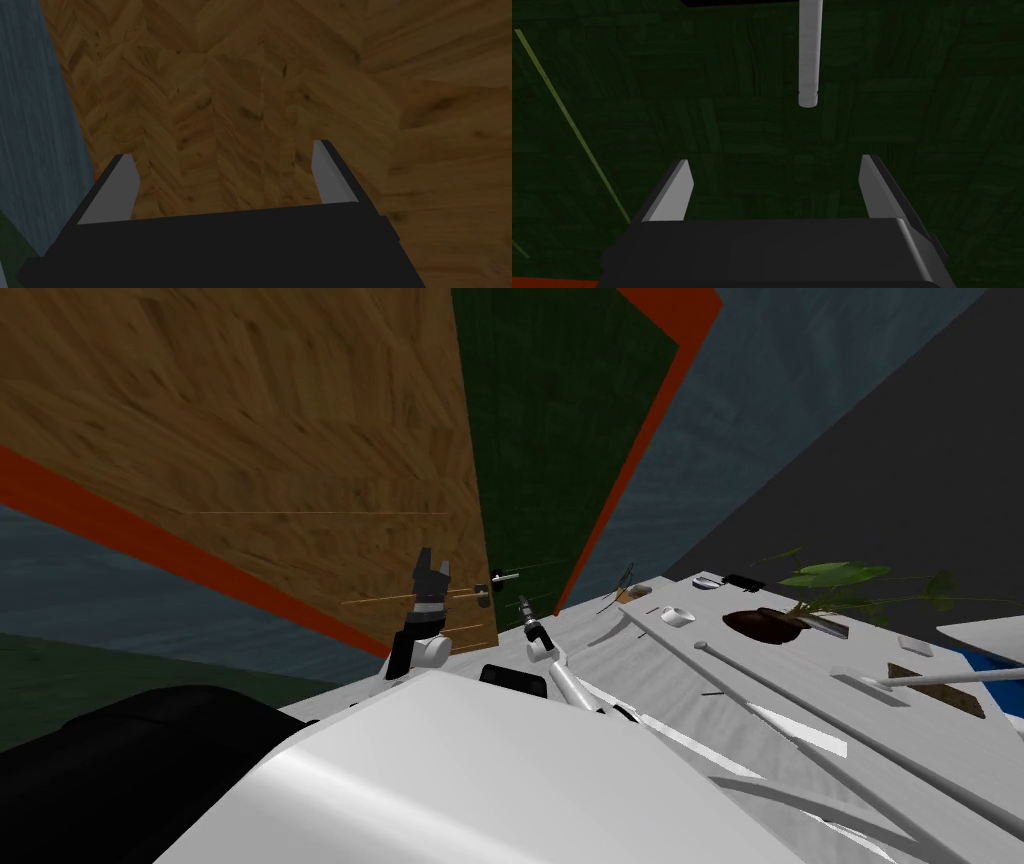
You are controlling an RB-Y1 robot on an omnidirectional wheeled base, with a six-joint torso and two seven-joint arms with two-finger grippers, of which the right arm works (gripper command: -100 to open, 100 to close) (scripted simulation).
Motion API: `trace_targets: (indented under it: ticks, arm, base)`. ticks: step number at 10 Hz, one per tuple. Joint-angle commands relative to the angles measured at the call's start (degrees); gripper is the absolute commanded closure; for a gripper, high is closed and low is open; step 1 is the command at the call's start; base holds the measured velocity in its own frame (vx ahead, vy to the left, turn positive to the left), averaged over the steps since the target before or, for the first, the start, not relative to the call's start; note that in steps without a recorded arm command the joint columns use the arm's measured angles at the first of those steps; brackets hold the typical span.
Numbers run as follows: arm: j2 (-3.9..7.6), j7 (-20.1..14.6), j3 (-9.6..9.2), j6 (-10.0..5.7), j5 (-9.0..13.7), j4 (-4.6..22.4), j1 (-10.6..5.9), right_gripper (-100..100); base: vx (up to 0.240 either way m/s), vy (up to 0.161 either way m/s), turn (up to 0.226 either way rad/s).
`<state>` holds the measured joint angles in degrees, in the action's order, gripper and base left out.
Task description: Pull the door open
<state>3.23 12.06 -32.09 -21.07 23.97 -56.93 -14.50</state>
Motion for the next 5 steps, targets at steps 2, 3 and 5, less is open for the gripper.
trace_targets:
  ticks: [2,3,5]
  arm:
    - [2.66,-0.7,3.40,-0.55,1.1,1.4,0.38,-100]
    - [2.66,-0.7,3.40,-0.55,1.1,1.4,0.38,-100]
    - [5.20,-1.4,6.04,-0.99,2.0,2.1,1.09,-100]
  base:
    - [-0.169,-0.006,0.248]
    - [-0.100,0.008,0.106]
    - [-0.091,0.015,0.245]
